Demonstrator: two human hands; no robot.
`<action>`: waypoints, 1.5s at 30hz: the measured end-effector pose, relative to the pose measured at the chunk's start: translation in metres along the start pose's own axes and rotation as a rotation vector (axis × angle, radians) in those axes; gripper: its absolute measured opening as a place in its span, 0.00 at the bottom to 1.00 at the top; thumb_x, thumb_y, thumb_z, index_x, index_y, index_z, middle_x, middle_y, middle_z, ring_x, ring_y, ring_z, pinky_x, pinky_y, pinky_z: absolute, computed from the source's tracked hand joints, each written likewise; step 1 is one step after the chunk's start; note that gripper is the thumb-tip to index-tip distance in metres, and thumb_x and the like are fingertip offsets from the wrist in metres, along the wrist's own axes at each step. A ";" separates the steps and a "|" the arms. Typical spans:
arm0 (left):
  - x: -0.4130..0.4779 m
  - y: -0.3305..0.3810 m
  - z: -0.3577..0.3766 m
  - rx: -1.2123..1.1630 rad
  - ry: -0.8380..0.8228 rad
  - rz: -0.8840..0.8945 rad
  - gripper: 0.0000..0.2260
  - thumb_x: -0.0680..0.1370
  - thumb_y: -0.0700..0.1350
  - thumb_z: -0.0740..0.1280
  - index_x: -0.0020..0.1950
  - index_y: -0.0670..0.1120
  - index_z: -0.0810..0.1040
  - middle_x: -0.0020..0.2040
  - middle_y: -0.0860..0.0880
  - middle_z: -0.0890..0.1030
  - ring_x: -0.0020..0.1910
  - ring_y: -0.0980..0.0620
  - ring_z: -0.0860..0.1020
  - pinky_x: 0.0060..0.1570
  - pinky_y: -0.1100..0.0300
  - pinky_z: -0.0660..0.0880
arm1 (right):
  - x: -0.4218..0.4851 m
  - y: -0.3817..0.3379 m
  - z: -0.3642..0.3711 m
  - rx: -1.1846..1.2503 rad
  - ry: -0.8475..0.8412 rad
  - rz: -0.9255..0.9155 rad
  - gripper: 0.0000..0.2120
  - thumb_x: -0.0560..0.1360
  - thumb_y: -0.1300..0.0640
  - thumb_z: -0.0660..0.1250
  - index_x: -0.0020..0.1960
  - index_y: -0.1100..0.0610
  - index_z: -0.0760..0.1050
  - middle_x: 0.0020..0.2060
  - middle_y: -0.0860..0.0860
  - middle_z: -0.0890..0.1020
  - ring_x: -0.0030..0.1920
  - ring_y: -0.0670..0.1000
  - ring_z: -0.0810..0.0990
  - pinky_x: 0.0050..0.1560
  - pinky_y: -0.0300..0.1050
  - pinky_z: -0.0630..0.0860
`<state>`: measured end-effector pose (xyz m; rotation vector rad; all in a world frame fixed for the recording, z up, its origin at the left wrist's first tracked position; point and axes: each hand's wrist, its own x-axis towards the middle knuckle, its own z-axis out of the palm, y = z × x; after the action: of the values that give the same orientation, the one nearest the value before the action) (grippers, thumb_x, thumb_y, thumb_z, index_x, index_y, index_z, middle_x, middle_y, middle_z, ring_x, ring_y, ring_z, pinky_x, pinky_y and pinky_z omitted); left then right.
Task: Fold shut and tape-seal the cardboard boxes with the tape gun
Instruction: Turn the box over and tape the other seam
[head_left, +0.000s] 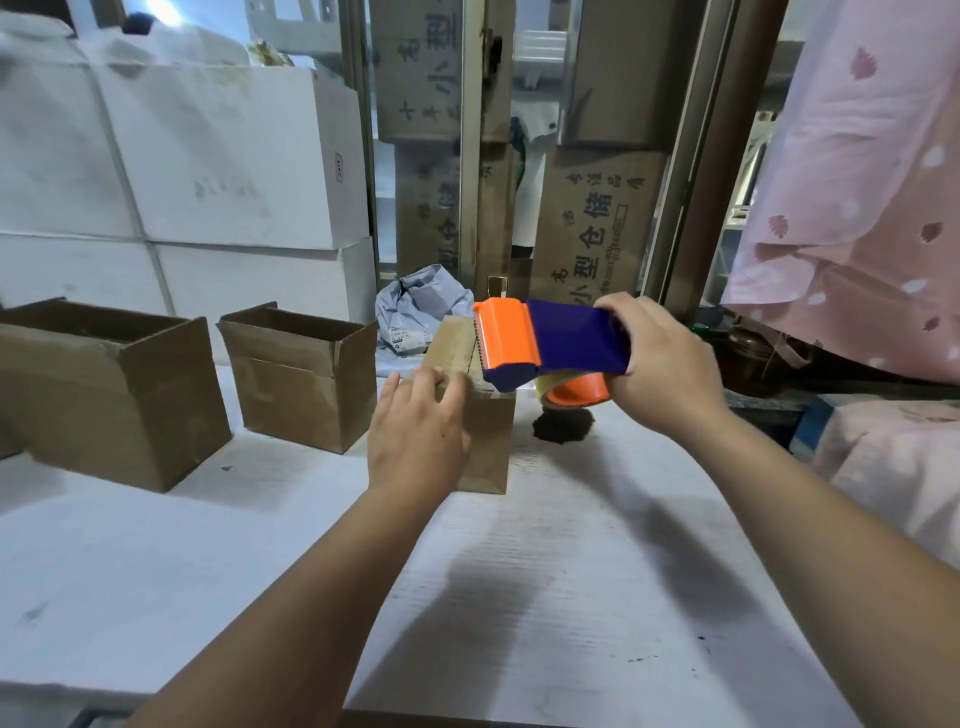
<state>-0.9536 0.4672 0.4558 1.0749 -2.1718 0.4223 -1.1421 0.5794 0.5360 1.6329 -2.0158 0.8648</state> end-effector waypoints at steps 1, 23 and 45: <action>0.000 0.000 0.000 0.003 -0.007 -0.001 0.19 0.72 0.44 0.66 0.63 0.47 0.74 0.59 0.45 0.76 0.58 0.45 0.75 0.70 0.51 0.60 | 0.001 0.000 -0.002 -0.023 0.004 -0.018 0.24 0.70 0.58 0.71 0.63 0.49 0.67 0.55 0.47 0.75 0.53 0.51 0.75 0.44 0.45 0.73; 0.001 0.003 -0.005 0.125 0.001 0.004 0.19 0.65 0.48 0.72 0.56 0.49 0.77 0.50 0.46 0.79 0.47 0.47 0.79 0.62 0.46 0.69 | -0.039 0.025 0.062 0.448 -0.156 0.337 0.27 0.67 0.70 0.64 0.54 0.43 0.64 0.49 0.48 0.75 0.49 0.56 0.74 0.47 0.54 0.75; 0.025 0.035 -0.025 -0.111 -0.258 0.048 0.16 0.79 0.51 0.61 0.64 0.46 0.69 0.68 0.45 0.70 0.64 0.46 0.68 0.65 0.54 0.64 | -0.053 0.010 0.090 0.641 -0.146 0.489 0.38 0.73 0.63 0.68 0.73 0.41 0.55 0.56 0.46 0.76 0.55 0.51 0.75 0.54 0.44 0.72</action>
<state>-0.9815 0.4872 0.4916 1.0656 -2.4197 0.1890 -1.1331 0.5577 0.4337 1.5345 -2.4516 1.7595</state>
